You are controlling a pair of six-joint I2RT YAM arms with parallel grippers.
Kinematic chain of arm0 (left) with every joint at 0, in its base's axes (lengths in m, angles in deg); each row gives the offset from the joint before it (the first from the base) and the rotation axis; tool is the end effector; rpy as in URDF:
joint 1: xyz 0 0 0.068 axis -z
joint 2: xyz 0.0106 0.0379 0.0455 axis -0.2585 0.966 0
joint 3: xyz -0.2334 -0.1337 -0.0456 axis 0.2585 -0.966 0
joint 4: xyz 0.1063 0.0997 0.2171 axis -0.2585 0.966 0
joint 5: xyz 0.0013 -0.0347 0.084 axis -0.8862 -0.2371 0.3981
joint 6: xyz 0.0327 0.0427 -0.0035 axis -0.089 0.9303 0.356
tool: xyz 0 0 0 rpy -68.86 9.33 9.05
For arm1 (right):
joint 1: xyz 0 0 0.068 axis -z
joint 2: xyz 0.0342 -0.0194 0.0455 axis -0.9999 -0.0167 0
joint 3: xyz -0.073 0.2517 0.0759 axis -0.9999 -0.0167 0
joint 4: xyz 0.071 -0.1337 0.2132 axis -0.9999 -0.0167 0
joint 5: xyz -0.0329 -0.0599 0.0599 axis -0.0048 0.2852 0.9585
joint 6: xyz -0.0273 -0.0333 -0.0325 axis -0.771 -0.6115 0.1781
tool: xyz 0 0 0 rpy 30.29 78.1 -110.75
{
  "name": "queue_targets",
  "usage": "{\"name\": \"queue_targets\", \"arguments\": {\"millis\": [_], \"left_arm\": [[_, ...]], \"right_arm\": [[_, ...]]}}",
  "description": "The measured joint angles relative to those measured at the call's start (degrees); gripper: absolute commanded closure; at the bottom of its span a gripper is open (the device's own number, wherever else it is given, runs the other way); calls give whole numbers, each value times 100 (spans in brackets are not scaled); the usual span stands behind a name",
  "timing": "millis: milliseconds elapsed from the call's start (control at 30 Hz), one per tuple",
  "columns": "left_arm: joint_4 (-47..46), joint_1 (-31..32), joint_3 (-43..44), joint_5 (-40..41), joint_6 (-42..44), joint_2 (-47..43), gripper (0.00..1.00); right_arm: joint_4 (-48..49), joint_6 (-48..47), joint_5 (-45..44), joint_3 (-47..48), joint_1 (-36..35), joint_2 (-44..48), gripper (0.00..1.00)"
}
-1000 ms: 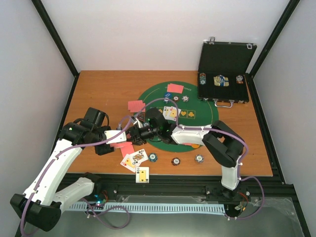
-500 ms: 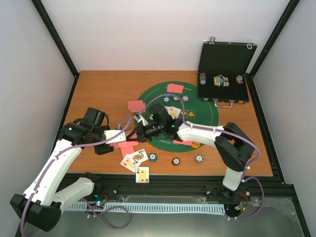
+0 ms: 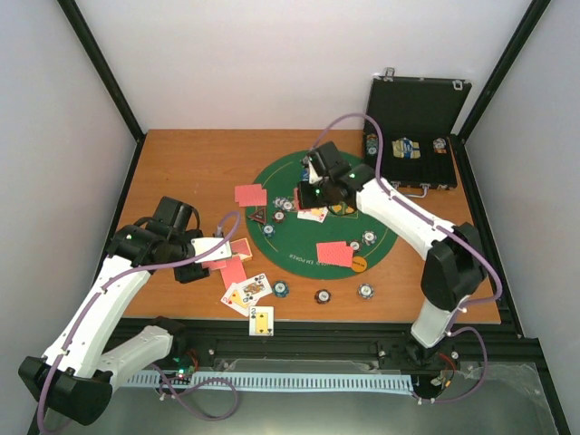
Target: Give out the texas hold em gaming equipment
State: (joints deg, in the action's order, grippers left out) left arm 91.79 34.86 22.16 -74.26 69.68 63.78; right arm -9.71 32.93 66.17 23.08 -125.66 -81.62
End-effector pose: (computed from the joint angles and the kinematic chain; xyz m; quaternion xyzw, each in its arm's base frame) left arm 0.1372 -0.0542 0.3031 0.6006 0.7717 0.0016 0.2091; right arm 0.2977 0.2325 0.2859 -0.1295 0.9287 0.2730 0.2150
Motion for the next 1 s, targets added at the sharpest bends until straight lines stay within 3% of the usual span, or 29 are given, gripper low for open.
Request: {"name": "queue_targets", "arguments": {"millis": [133, 300, 400, 667, 1000], "left_arm": [[-2, 0, 0, 0, -2, 0, 73], [0, 0, 2, -2, -2, 0, 73], [0, 0, 2, 0, -2, 0, 73], [0, 0, 4, 2, -2, 0, 73], [9, 0, 7, -15, -2, 0, 73]], "right_arm": [[-671, -859, -2358, 743, -50, -549, 97], [-693, -2039, -5313, 802, -302, -1663, 97], [-448, -2715, -6363, 732, -446, -2299, 97], [9, -3456, -6944, 960, -509, -2704, 94], [-181, -3204, -6196, 935, -505, -2767, 75]]}}
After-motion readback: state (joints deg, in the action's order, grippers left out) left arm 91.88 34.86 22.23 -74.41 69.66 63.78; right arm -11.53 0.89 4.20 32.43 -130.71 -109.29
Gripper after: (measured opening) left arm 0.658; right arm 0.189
